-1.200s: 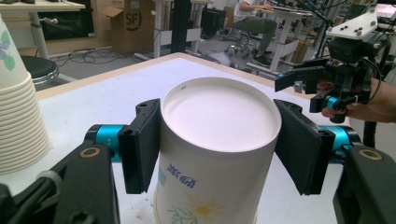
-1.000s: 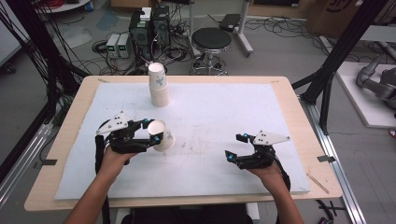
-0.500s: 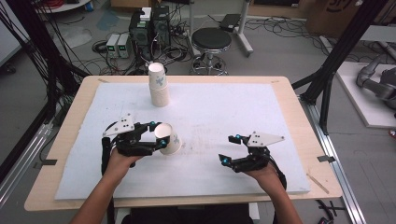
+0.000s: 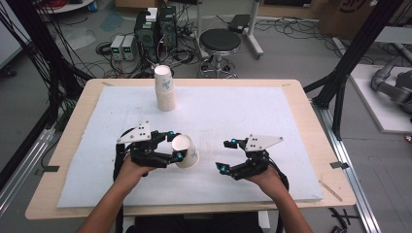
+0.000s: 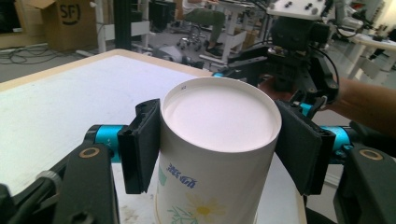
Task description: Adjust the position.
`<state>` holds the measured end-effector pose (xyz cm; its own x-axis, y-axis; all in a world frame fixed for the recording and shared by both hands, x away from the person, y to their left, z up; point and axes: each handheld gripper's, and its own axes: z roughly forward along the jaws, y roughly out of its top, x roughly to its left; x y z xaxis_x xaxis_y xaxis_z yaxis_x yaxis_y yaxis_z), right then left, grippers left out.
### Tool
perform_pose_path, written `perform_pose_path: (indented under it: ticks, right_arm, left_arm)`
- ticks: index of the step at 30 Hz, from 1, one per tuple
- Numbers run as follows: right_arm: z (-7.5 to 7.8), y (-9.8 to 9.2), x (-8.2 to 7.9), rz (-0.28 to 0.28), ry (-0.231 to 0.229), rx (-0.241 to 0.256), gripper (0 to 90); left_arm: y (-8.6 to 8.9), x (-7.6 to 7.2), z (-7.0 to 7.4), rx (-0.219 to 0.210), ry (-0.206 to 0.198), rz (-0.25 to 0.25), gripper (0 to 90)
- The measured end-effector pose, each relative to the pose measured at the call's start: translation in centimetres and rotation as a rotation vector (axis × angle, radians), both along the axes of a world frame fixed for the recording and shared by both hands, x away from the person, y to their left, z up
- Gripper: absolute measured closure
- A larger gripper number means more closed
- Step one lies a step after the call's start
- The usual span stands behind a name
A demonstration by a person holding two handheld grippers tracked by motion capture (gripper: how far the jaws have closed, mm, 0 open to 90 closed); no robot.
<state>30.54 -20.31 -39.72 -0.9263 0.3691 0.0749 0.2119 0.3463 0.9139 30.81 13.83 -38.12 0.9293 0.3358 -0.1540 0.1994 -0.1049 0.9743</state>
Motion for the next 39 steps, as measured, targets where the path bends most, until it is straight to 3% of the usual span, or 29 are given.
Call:
perform_pose_path:
  ticks: [6, 21, 29, 39]
  right_arm:
    - [0.0, 1.4, 0.1, 0.059, 0.02, -0.005, 19.0]
    - [-0.2, 3.0, 0.1, 0.128, 0.013, 0.021, 19.0]
    - [-0.5, 3.7, -0.1, 0.15, 0.023, 0.017, 19.5]
    - [-0.6, 3.9, -0.1, 0.181, 0.027, 0.022, 29.1]
  left_arm:
    - [-0.9, -0.2, 0.0, 0.008, -0.003, -0.043, 35.5]
    - [-3.4, -0.2, -0.2, -0.011, 0.016, -0.129, 35.6]
    - [-4.0, -0.2, -0.4, -0.031, 0.027, -0.151, 35.6]
    - [-4.1, -0.2, -0.7, -0.042, 0.031, -0.159, 35.7]
